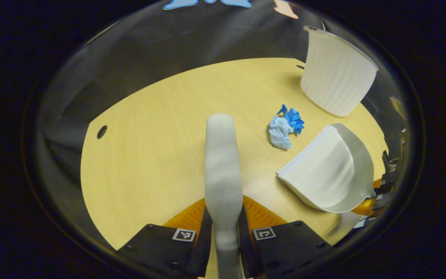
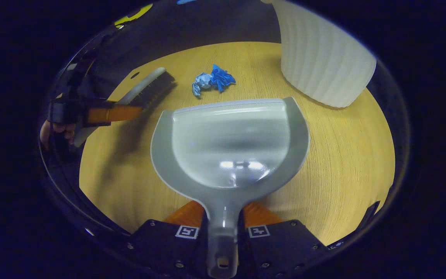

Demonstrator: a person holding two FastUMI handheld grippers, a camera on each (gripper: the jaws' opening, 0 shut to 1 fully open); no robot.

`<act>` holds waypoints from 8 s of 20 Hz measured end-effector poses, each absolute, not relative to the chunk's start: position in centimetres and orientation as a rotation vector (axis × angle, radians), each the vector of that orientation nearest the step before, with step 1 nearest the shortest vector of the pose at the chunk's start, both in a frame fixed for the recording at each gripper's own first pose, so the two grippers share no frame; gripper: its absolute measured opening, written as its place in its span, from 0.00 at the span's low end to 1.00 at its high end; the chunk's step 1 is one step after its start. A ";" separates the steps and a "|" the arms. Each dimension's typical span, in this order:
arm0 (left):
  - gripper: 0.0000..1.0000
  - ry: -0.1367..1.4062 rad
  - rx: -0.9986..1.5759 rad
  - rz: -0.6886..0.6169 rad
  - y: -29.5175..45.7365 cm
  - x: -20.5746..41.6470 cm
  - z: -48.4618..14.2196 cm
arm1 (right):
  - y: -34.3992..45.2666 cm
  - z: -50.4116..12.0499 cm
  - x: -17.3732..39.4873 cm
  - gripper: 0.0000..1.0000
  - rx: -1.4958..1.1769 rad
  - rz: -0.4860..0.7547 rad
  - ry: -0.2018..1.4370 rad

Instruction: Pick up the small broom and dustpan from the desktop, sweep the trash into the dustpan with the broom, and then empty the trash into the garbage bin.

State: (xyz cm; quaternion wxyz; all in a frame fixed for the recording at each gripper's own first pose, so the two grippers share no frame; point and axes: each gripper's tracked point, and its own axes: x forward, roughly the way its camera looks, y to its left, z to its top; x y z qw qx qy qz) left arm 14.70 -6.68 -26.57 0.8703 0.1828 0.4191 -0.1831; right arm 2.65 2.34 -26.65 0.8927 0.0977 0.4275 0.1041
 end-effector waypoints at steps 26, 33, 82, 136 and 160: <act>0.41 0.925 0.623 -0.967 -20.6 13.3 -26.1 | 1.3 -23.1 7.1 0.31 0.136 0.307 0.895; 0.42 0.969 0.546 -0.988 -21.8 9.4 -25.7 | 2.1 -23.0 10.2 0.31 0.172 0.307 0.853; 0.38 0.774 0.052 -0.342 -0.5 7.6 -23.5 | -3.0 -10.4 15.3 0.31 0.903 0.460 0.313; 0.42 0.896 -0.040 -0.188 2.2 5.3 -33.0 | 7.1 -30.6 8.3 0.29 0.309 0.241 0.455; 0.42 1.026 0.030 -0.115 2.6 4.6 -35.8 | 10.0 -43.1 8.1 0.34 0.248 0.195 0.813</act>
